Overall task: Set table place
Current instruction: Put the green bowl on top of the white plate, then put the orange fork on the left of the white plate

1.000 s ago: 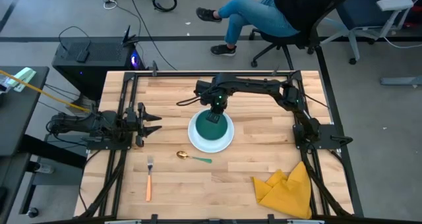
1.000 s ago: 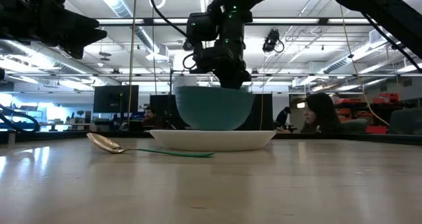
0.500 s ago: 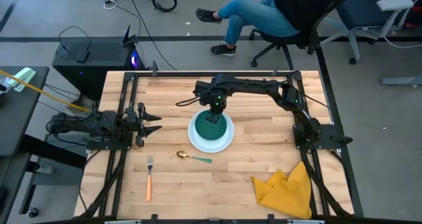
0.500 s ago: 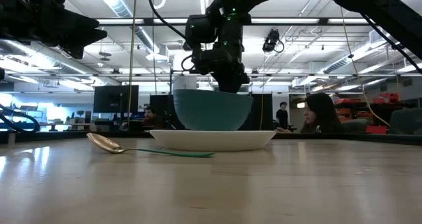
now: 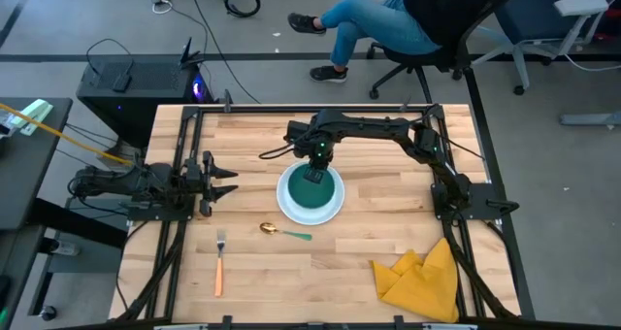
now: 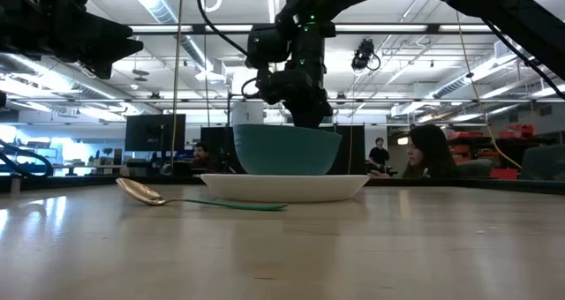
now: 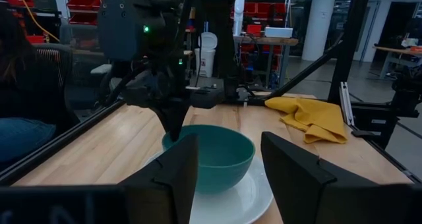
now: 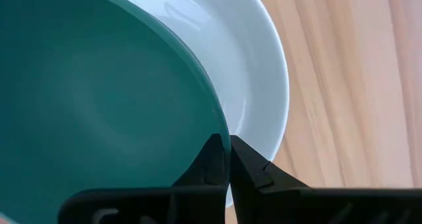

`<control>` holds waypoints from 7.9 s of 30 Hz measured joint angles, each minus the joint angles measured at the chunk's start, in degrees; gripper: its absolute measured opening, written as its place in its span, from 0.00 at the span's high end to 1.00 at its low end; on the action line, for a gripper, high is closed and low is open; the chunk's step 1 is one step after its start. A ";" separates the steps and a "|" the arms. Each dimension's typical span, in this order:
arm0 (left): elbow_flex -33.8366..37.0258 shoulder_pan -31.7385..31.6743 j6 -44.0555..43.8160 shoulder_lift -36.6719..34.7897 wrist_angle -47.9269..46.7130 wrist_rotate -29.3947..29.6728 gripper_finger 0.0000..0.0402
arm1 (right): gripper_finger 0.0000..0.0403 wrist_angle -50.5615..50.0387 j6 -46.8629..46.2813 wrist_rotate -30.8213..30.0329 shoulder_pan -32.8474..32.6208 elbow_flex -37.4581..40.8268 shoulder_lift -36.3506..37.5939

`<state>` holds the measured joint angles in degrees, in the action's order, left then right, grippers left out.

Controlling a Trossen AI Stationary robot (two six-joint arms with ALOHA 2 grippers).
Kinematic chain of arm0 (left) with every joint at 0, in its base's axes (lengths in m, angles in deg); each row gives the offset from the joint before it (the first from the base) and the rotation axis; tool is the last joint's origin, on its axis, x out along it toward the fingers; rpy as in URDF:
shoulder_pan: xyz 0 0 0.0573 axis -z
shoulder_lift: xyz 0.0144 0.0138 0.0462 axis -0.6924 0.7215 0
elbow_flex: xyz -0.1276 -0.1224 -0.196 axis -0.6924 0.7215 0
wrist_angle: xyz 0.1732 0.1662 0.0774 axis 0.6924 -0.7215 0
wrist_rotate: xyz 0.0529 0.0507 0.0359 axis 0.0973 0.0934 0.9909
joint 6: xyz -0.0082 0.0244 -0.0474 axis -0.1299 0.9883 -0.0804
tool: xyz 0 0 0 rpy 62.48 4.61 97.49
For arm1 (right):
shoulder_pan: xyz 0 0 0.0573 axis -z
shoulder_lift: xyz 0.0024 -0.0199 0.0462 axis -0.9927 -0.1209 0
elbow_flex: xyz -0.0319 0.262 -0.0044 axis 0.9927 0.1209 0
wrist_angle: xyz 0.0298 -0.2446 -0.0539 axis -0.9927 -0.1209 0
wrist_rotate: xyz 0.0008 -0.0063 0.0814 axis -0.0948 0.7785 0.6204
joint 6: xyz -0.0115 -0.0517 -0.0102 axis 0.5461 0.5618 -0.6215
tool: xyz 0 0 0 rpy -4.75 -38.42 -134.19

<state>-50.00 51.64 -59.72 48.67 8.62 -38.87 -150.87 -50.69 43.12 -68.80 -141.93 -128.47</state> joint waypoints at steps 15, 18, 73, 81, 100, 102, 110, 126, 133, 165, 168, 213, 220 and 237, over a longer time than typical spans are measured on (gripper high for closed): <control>0.00 0.01 -0.01 0.00 -0.02 -0.01 0.56 | 0.99 0.04 0.60 0.51 0.34 0.04 -1.22; 0.00 0.00 0.01 0.01 -0.01 0.00 0.57 | 0.99 0.17 0.60 0.51 0.34 0.04 -1.22; 0.02 -0.01 -0.01 0.00 0.01 0.01 0.56 | 0.84 0.17 -0.26 0.49 0.36 -0.29 -0.59; 0.02 0.00 0.01 0.00 0.00 -0.02 0.57 | 0.84 0.04 -0.51 0.51 0.34 -0.64 -0.03; 0.02 0.00 0.00 0.02 0.00 -0.01 0.57 | 0.84 6.12 -2.60 1.08 -2.18 -0.90 18.65; 0.02 -0.01 0.01 0.01 -0.01 -0.01 0.57 | 0.84 8.44 -0.96 1.38 -3.80 -0.90 22.24; 0.02 0.00 -0.01 0.00 0.00 -0.01 0.57 | 0.84 11.71 2.33 -0.98 -10.70 -0.70 35.47; 0.02 0.00 -0.38 0.00 0.05 0.00 0.56 | 0.84 10.58 -9.10 -12.90 -21.61 21.86 50.05; 0.02 0.01 -0.59 0.00 0.03 0.00 0.56 | 0.84 25.71 -19.46 -27.43 -27.98 52.06 66.08; 0.02 -0.01 -0.84 0.00 0.46 0.01 0.57 | 0.84 68.75 -15.53 -31.03 -25.89 92.93 80.72; 0.02 -0.01 -1.19 0.00 0.74 -0.01 0.57 | 0.84 68.74 -15.53 -31.03 -25.89 92.93 80.72; -26.65 2.07 -36.75 20.96 0.23 -21.62 0.57 | 0.84 68.67 -15.53 -31.01 -25.88 92.88 80.74; -35.57 4.30 -68.58 36.99 -36.36 -17.41 0.57 | 0.84 68.67 -15.53 -30.99 -25.89 92.88 80.74; -37.24 36.88 -120.93 64.95 -46.79 -14.63 0.57 | 0.84 68.67 -15.53 -30.99 -25.87 92.86 80.74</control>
<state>-87.24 88.52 -180.65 113.62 -38.17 -53.50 -82.20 -66.22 12.14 -94.67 -49.07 -47.74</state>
